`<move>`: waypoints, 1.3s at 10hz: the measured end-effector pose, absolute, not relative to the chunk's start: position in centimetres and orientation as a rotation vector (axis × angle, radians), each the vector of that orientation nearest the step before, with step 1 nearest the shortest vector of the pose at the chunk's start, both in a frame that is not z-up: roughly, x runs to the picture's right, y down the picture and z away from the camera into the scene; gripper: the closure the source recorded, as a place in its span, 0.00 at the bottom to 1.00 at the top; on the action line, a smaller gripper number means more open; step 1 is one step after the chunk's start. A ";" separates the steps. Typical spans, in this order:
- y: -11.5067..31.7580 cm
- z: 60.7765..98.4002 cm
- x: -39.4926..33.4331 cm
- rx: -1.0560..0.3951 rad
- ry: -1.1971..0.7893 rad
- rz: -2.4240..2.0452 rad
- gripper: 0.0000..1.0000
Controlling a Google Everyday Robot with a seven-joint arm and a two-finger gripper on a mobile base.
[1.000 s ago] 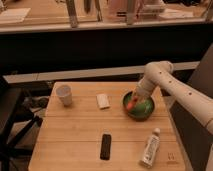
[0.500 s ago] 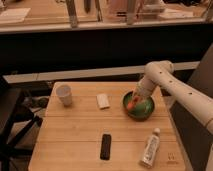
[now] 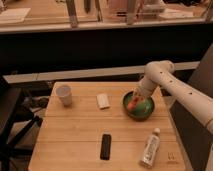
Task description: Place the pepper in the ceramic bowl
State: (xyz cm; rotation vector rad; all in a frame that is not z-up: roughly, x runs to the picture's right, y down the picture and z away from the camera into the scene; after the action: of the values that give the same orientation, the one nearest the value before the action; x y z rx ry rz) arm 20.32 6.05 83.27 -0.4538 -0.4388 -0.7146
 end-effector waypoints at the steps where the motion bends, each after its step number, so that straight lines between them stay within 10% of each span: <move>1: 6.0 83.3 20.4 -0.454 -0.438 -0.714 0.74; 13: 5.9 83.1 20.9 -0.458 -0.433 -0.713 0.61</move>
State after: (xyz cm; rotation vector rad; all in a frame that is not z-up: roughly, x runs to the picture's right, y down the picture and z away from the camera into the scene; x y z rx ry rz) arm 20.88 5.93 83.12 -0.4575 -0.4328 -0.7133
